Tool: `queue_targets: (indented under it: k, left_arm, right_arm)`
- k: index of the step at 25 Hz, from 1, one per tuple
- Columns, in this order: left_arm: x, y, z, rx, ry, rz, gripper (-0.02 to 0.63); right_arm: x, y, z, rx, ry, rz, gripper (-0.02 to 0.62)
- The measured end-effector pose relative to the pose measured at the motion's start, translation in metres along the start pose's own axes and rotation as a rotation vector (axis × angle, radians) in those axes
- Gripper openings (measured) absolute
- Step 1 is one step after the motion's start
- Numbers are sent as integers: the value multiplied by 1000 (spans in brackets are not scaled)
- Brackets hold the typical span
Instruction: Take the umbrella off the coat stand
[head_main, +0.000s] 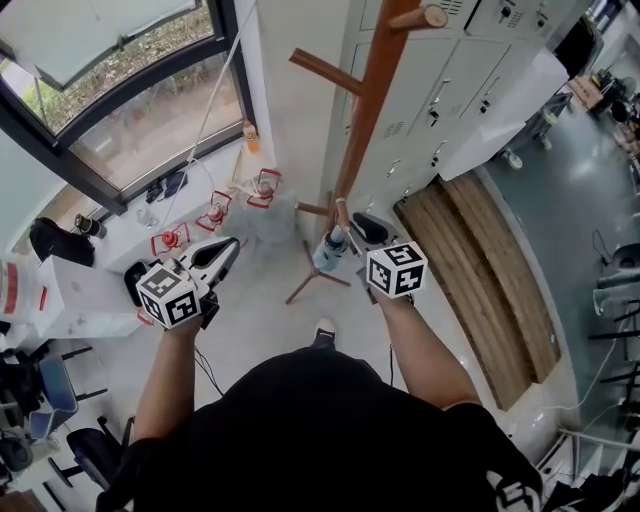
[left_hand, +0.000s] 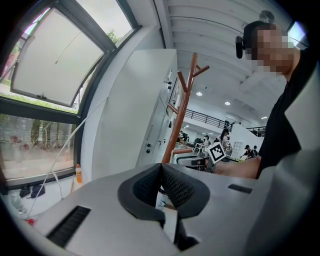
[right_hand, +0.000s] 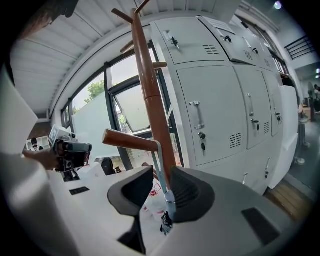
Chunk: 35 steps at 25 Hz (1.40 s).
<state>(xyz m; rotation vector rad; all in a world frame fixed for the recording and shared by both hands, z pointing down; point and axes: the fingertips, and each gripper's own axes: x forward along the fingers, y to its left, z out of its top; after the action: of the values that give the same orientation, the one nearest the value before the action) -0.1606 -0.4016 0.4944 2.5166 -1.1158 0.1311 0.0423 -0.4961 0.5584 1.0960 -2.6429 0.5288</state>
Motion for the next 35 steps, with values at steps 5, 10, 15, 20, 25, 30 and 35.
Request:
queue_targets:
  k: [5,10,15,20,25,30,35]
  left_arm:
    - [5,3,-6,-10,9,-1,21]
    - [7,9,-13,-23,10,8,21]
    - [6,12,-17,-34,13,10,21]
    - [8,13,-22,-45,14,5,21]
    - [8,14,-26,-52,19,-1,21]
    - [6,13,-28,-55,20,-6,21]
    - [7,12,-28,-56,21,-12,21]
  right_arm:
    - [15,1,-1,-7,10,16,118]
    - [25,-2,-6,-14,23,20,106]
    - [33,-4,-4,-23,30,15,101]
    - [37,-6,-4,-31,26,2,91]
    - [38,-9,-4,-39,19,-19,61]
    - [38,-7,-5,-43,20,-28,57]
    - [38,-8,-4,-46,22,-32,48]
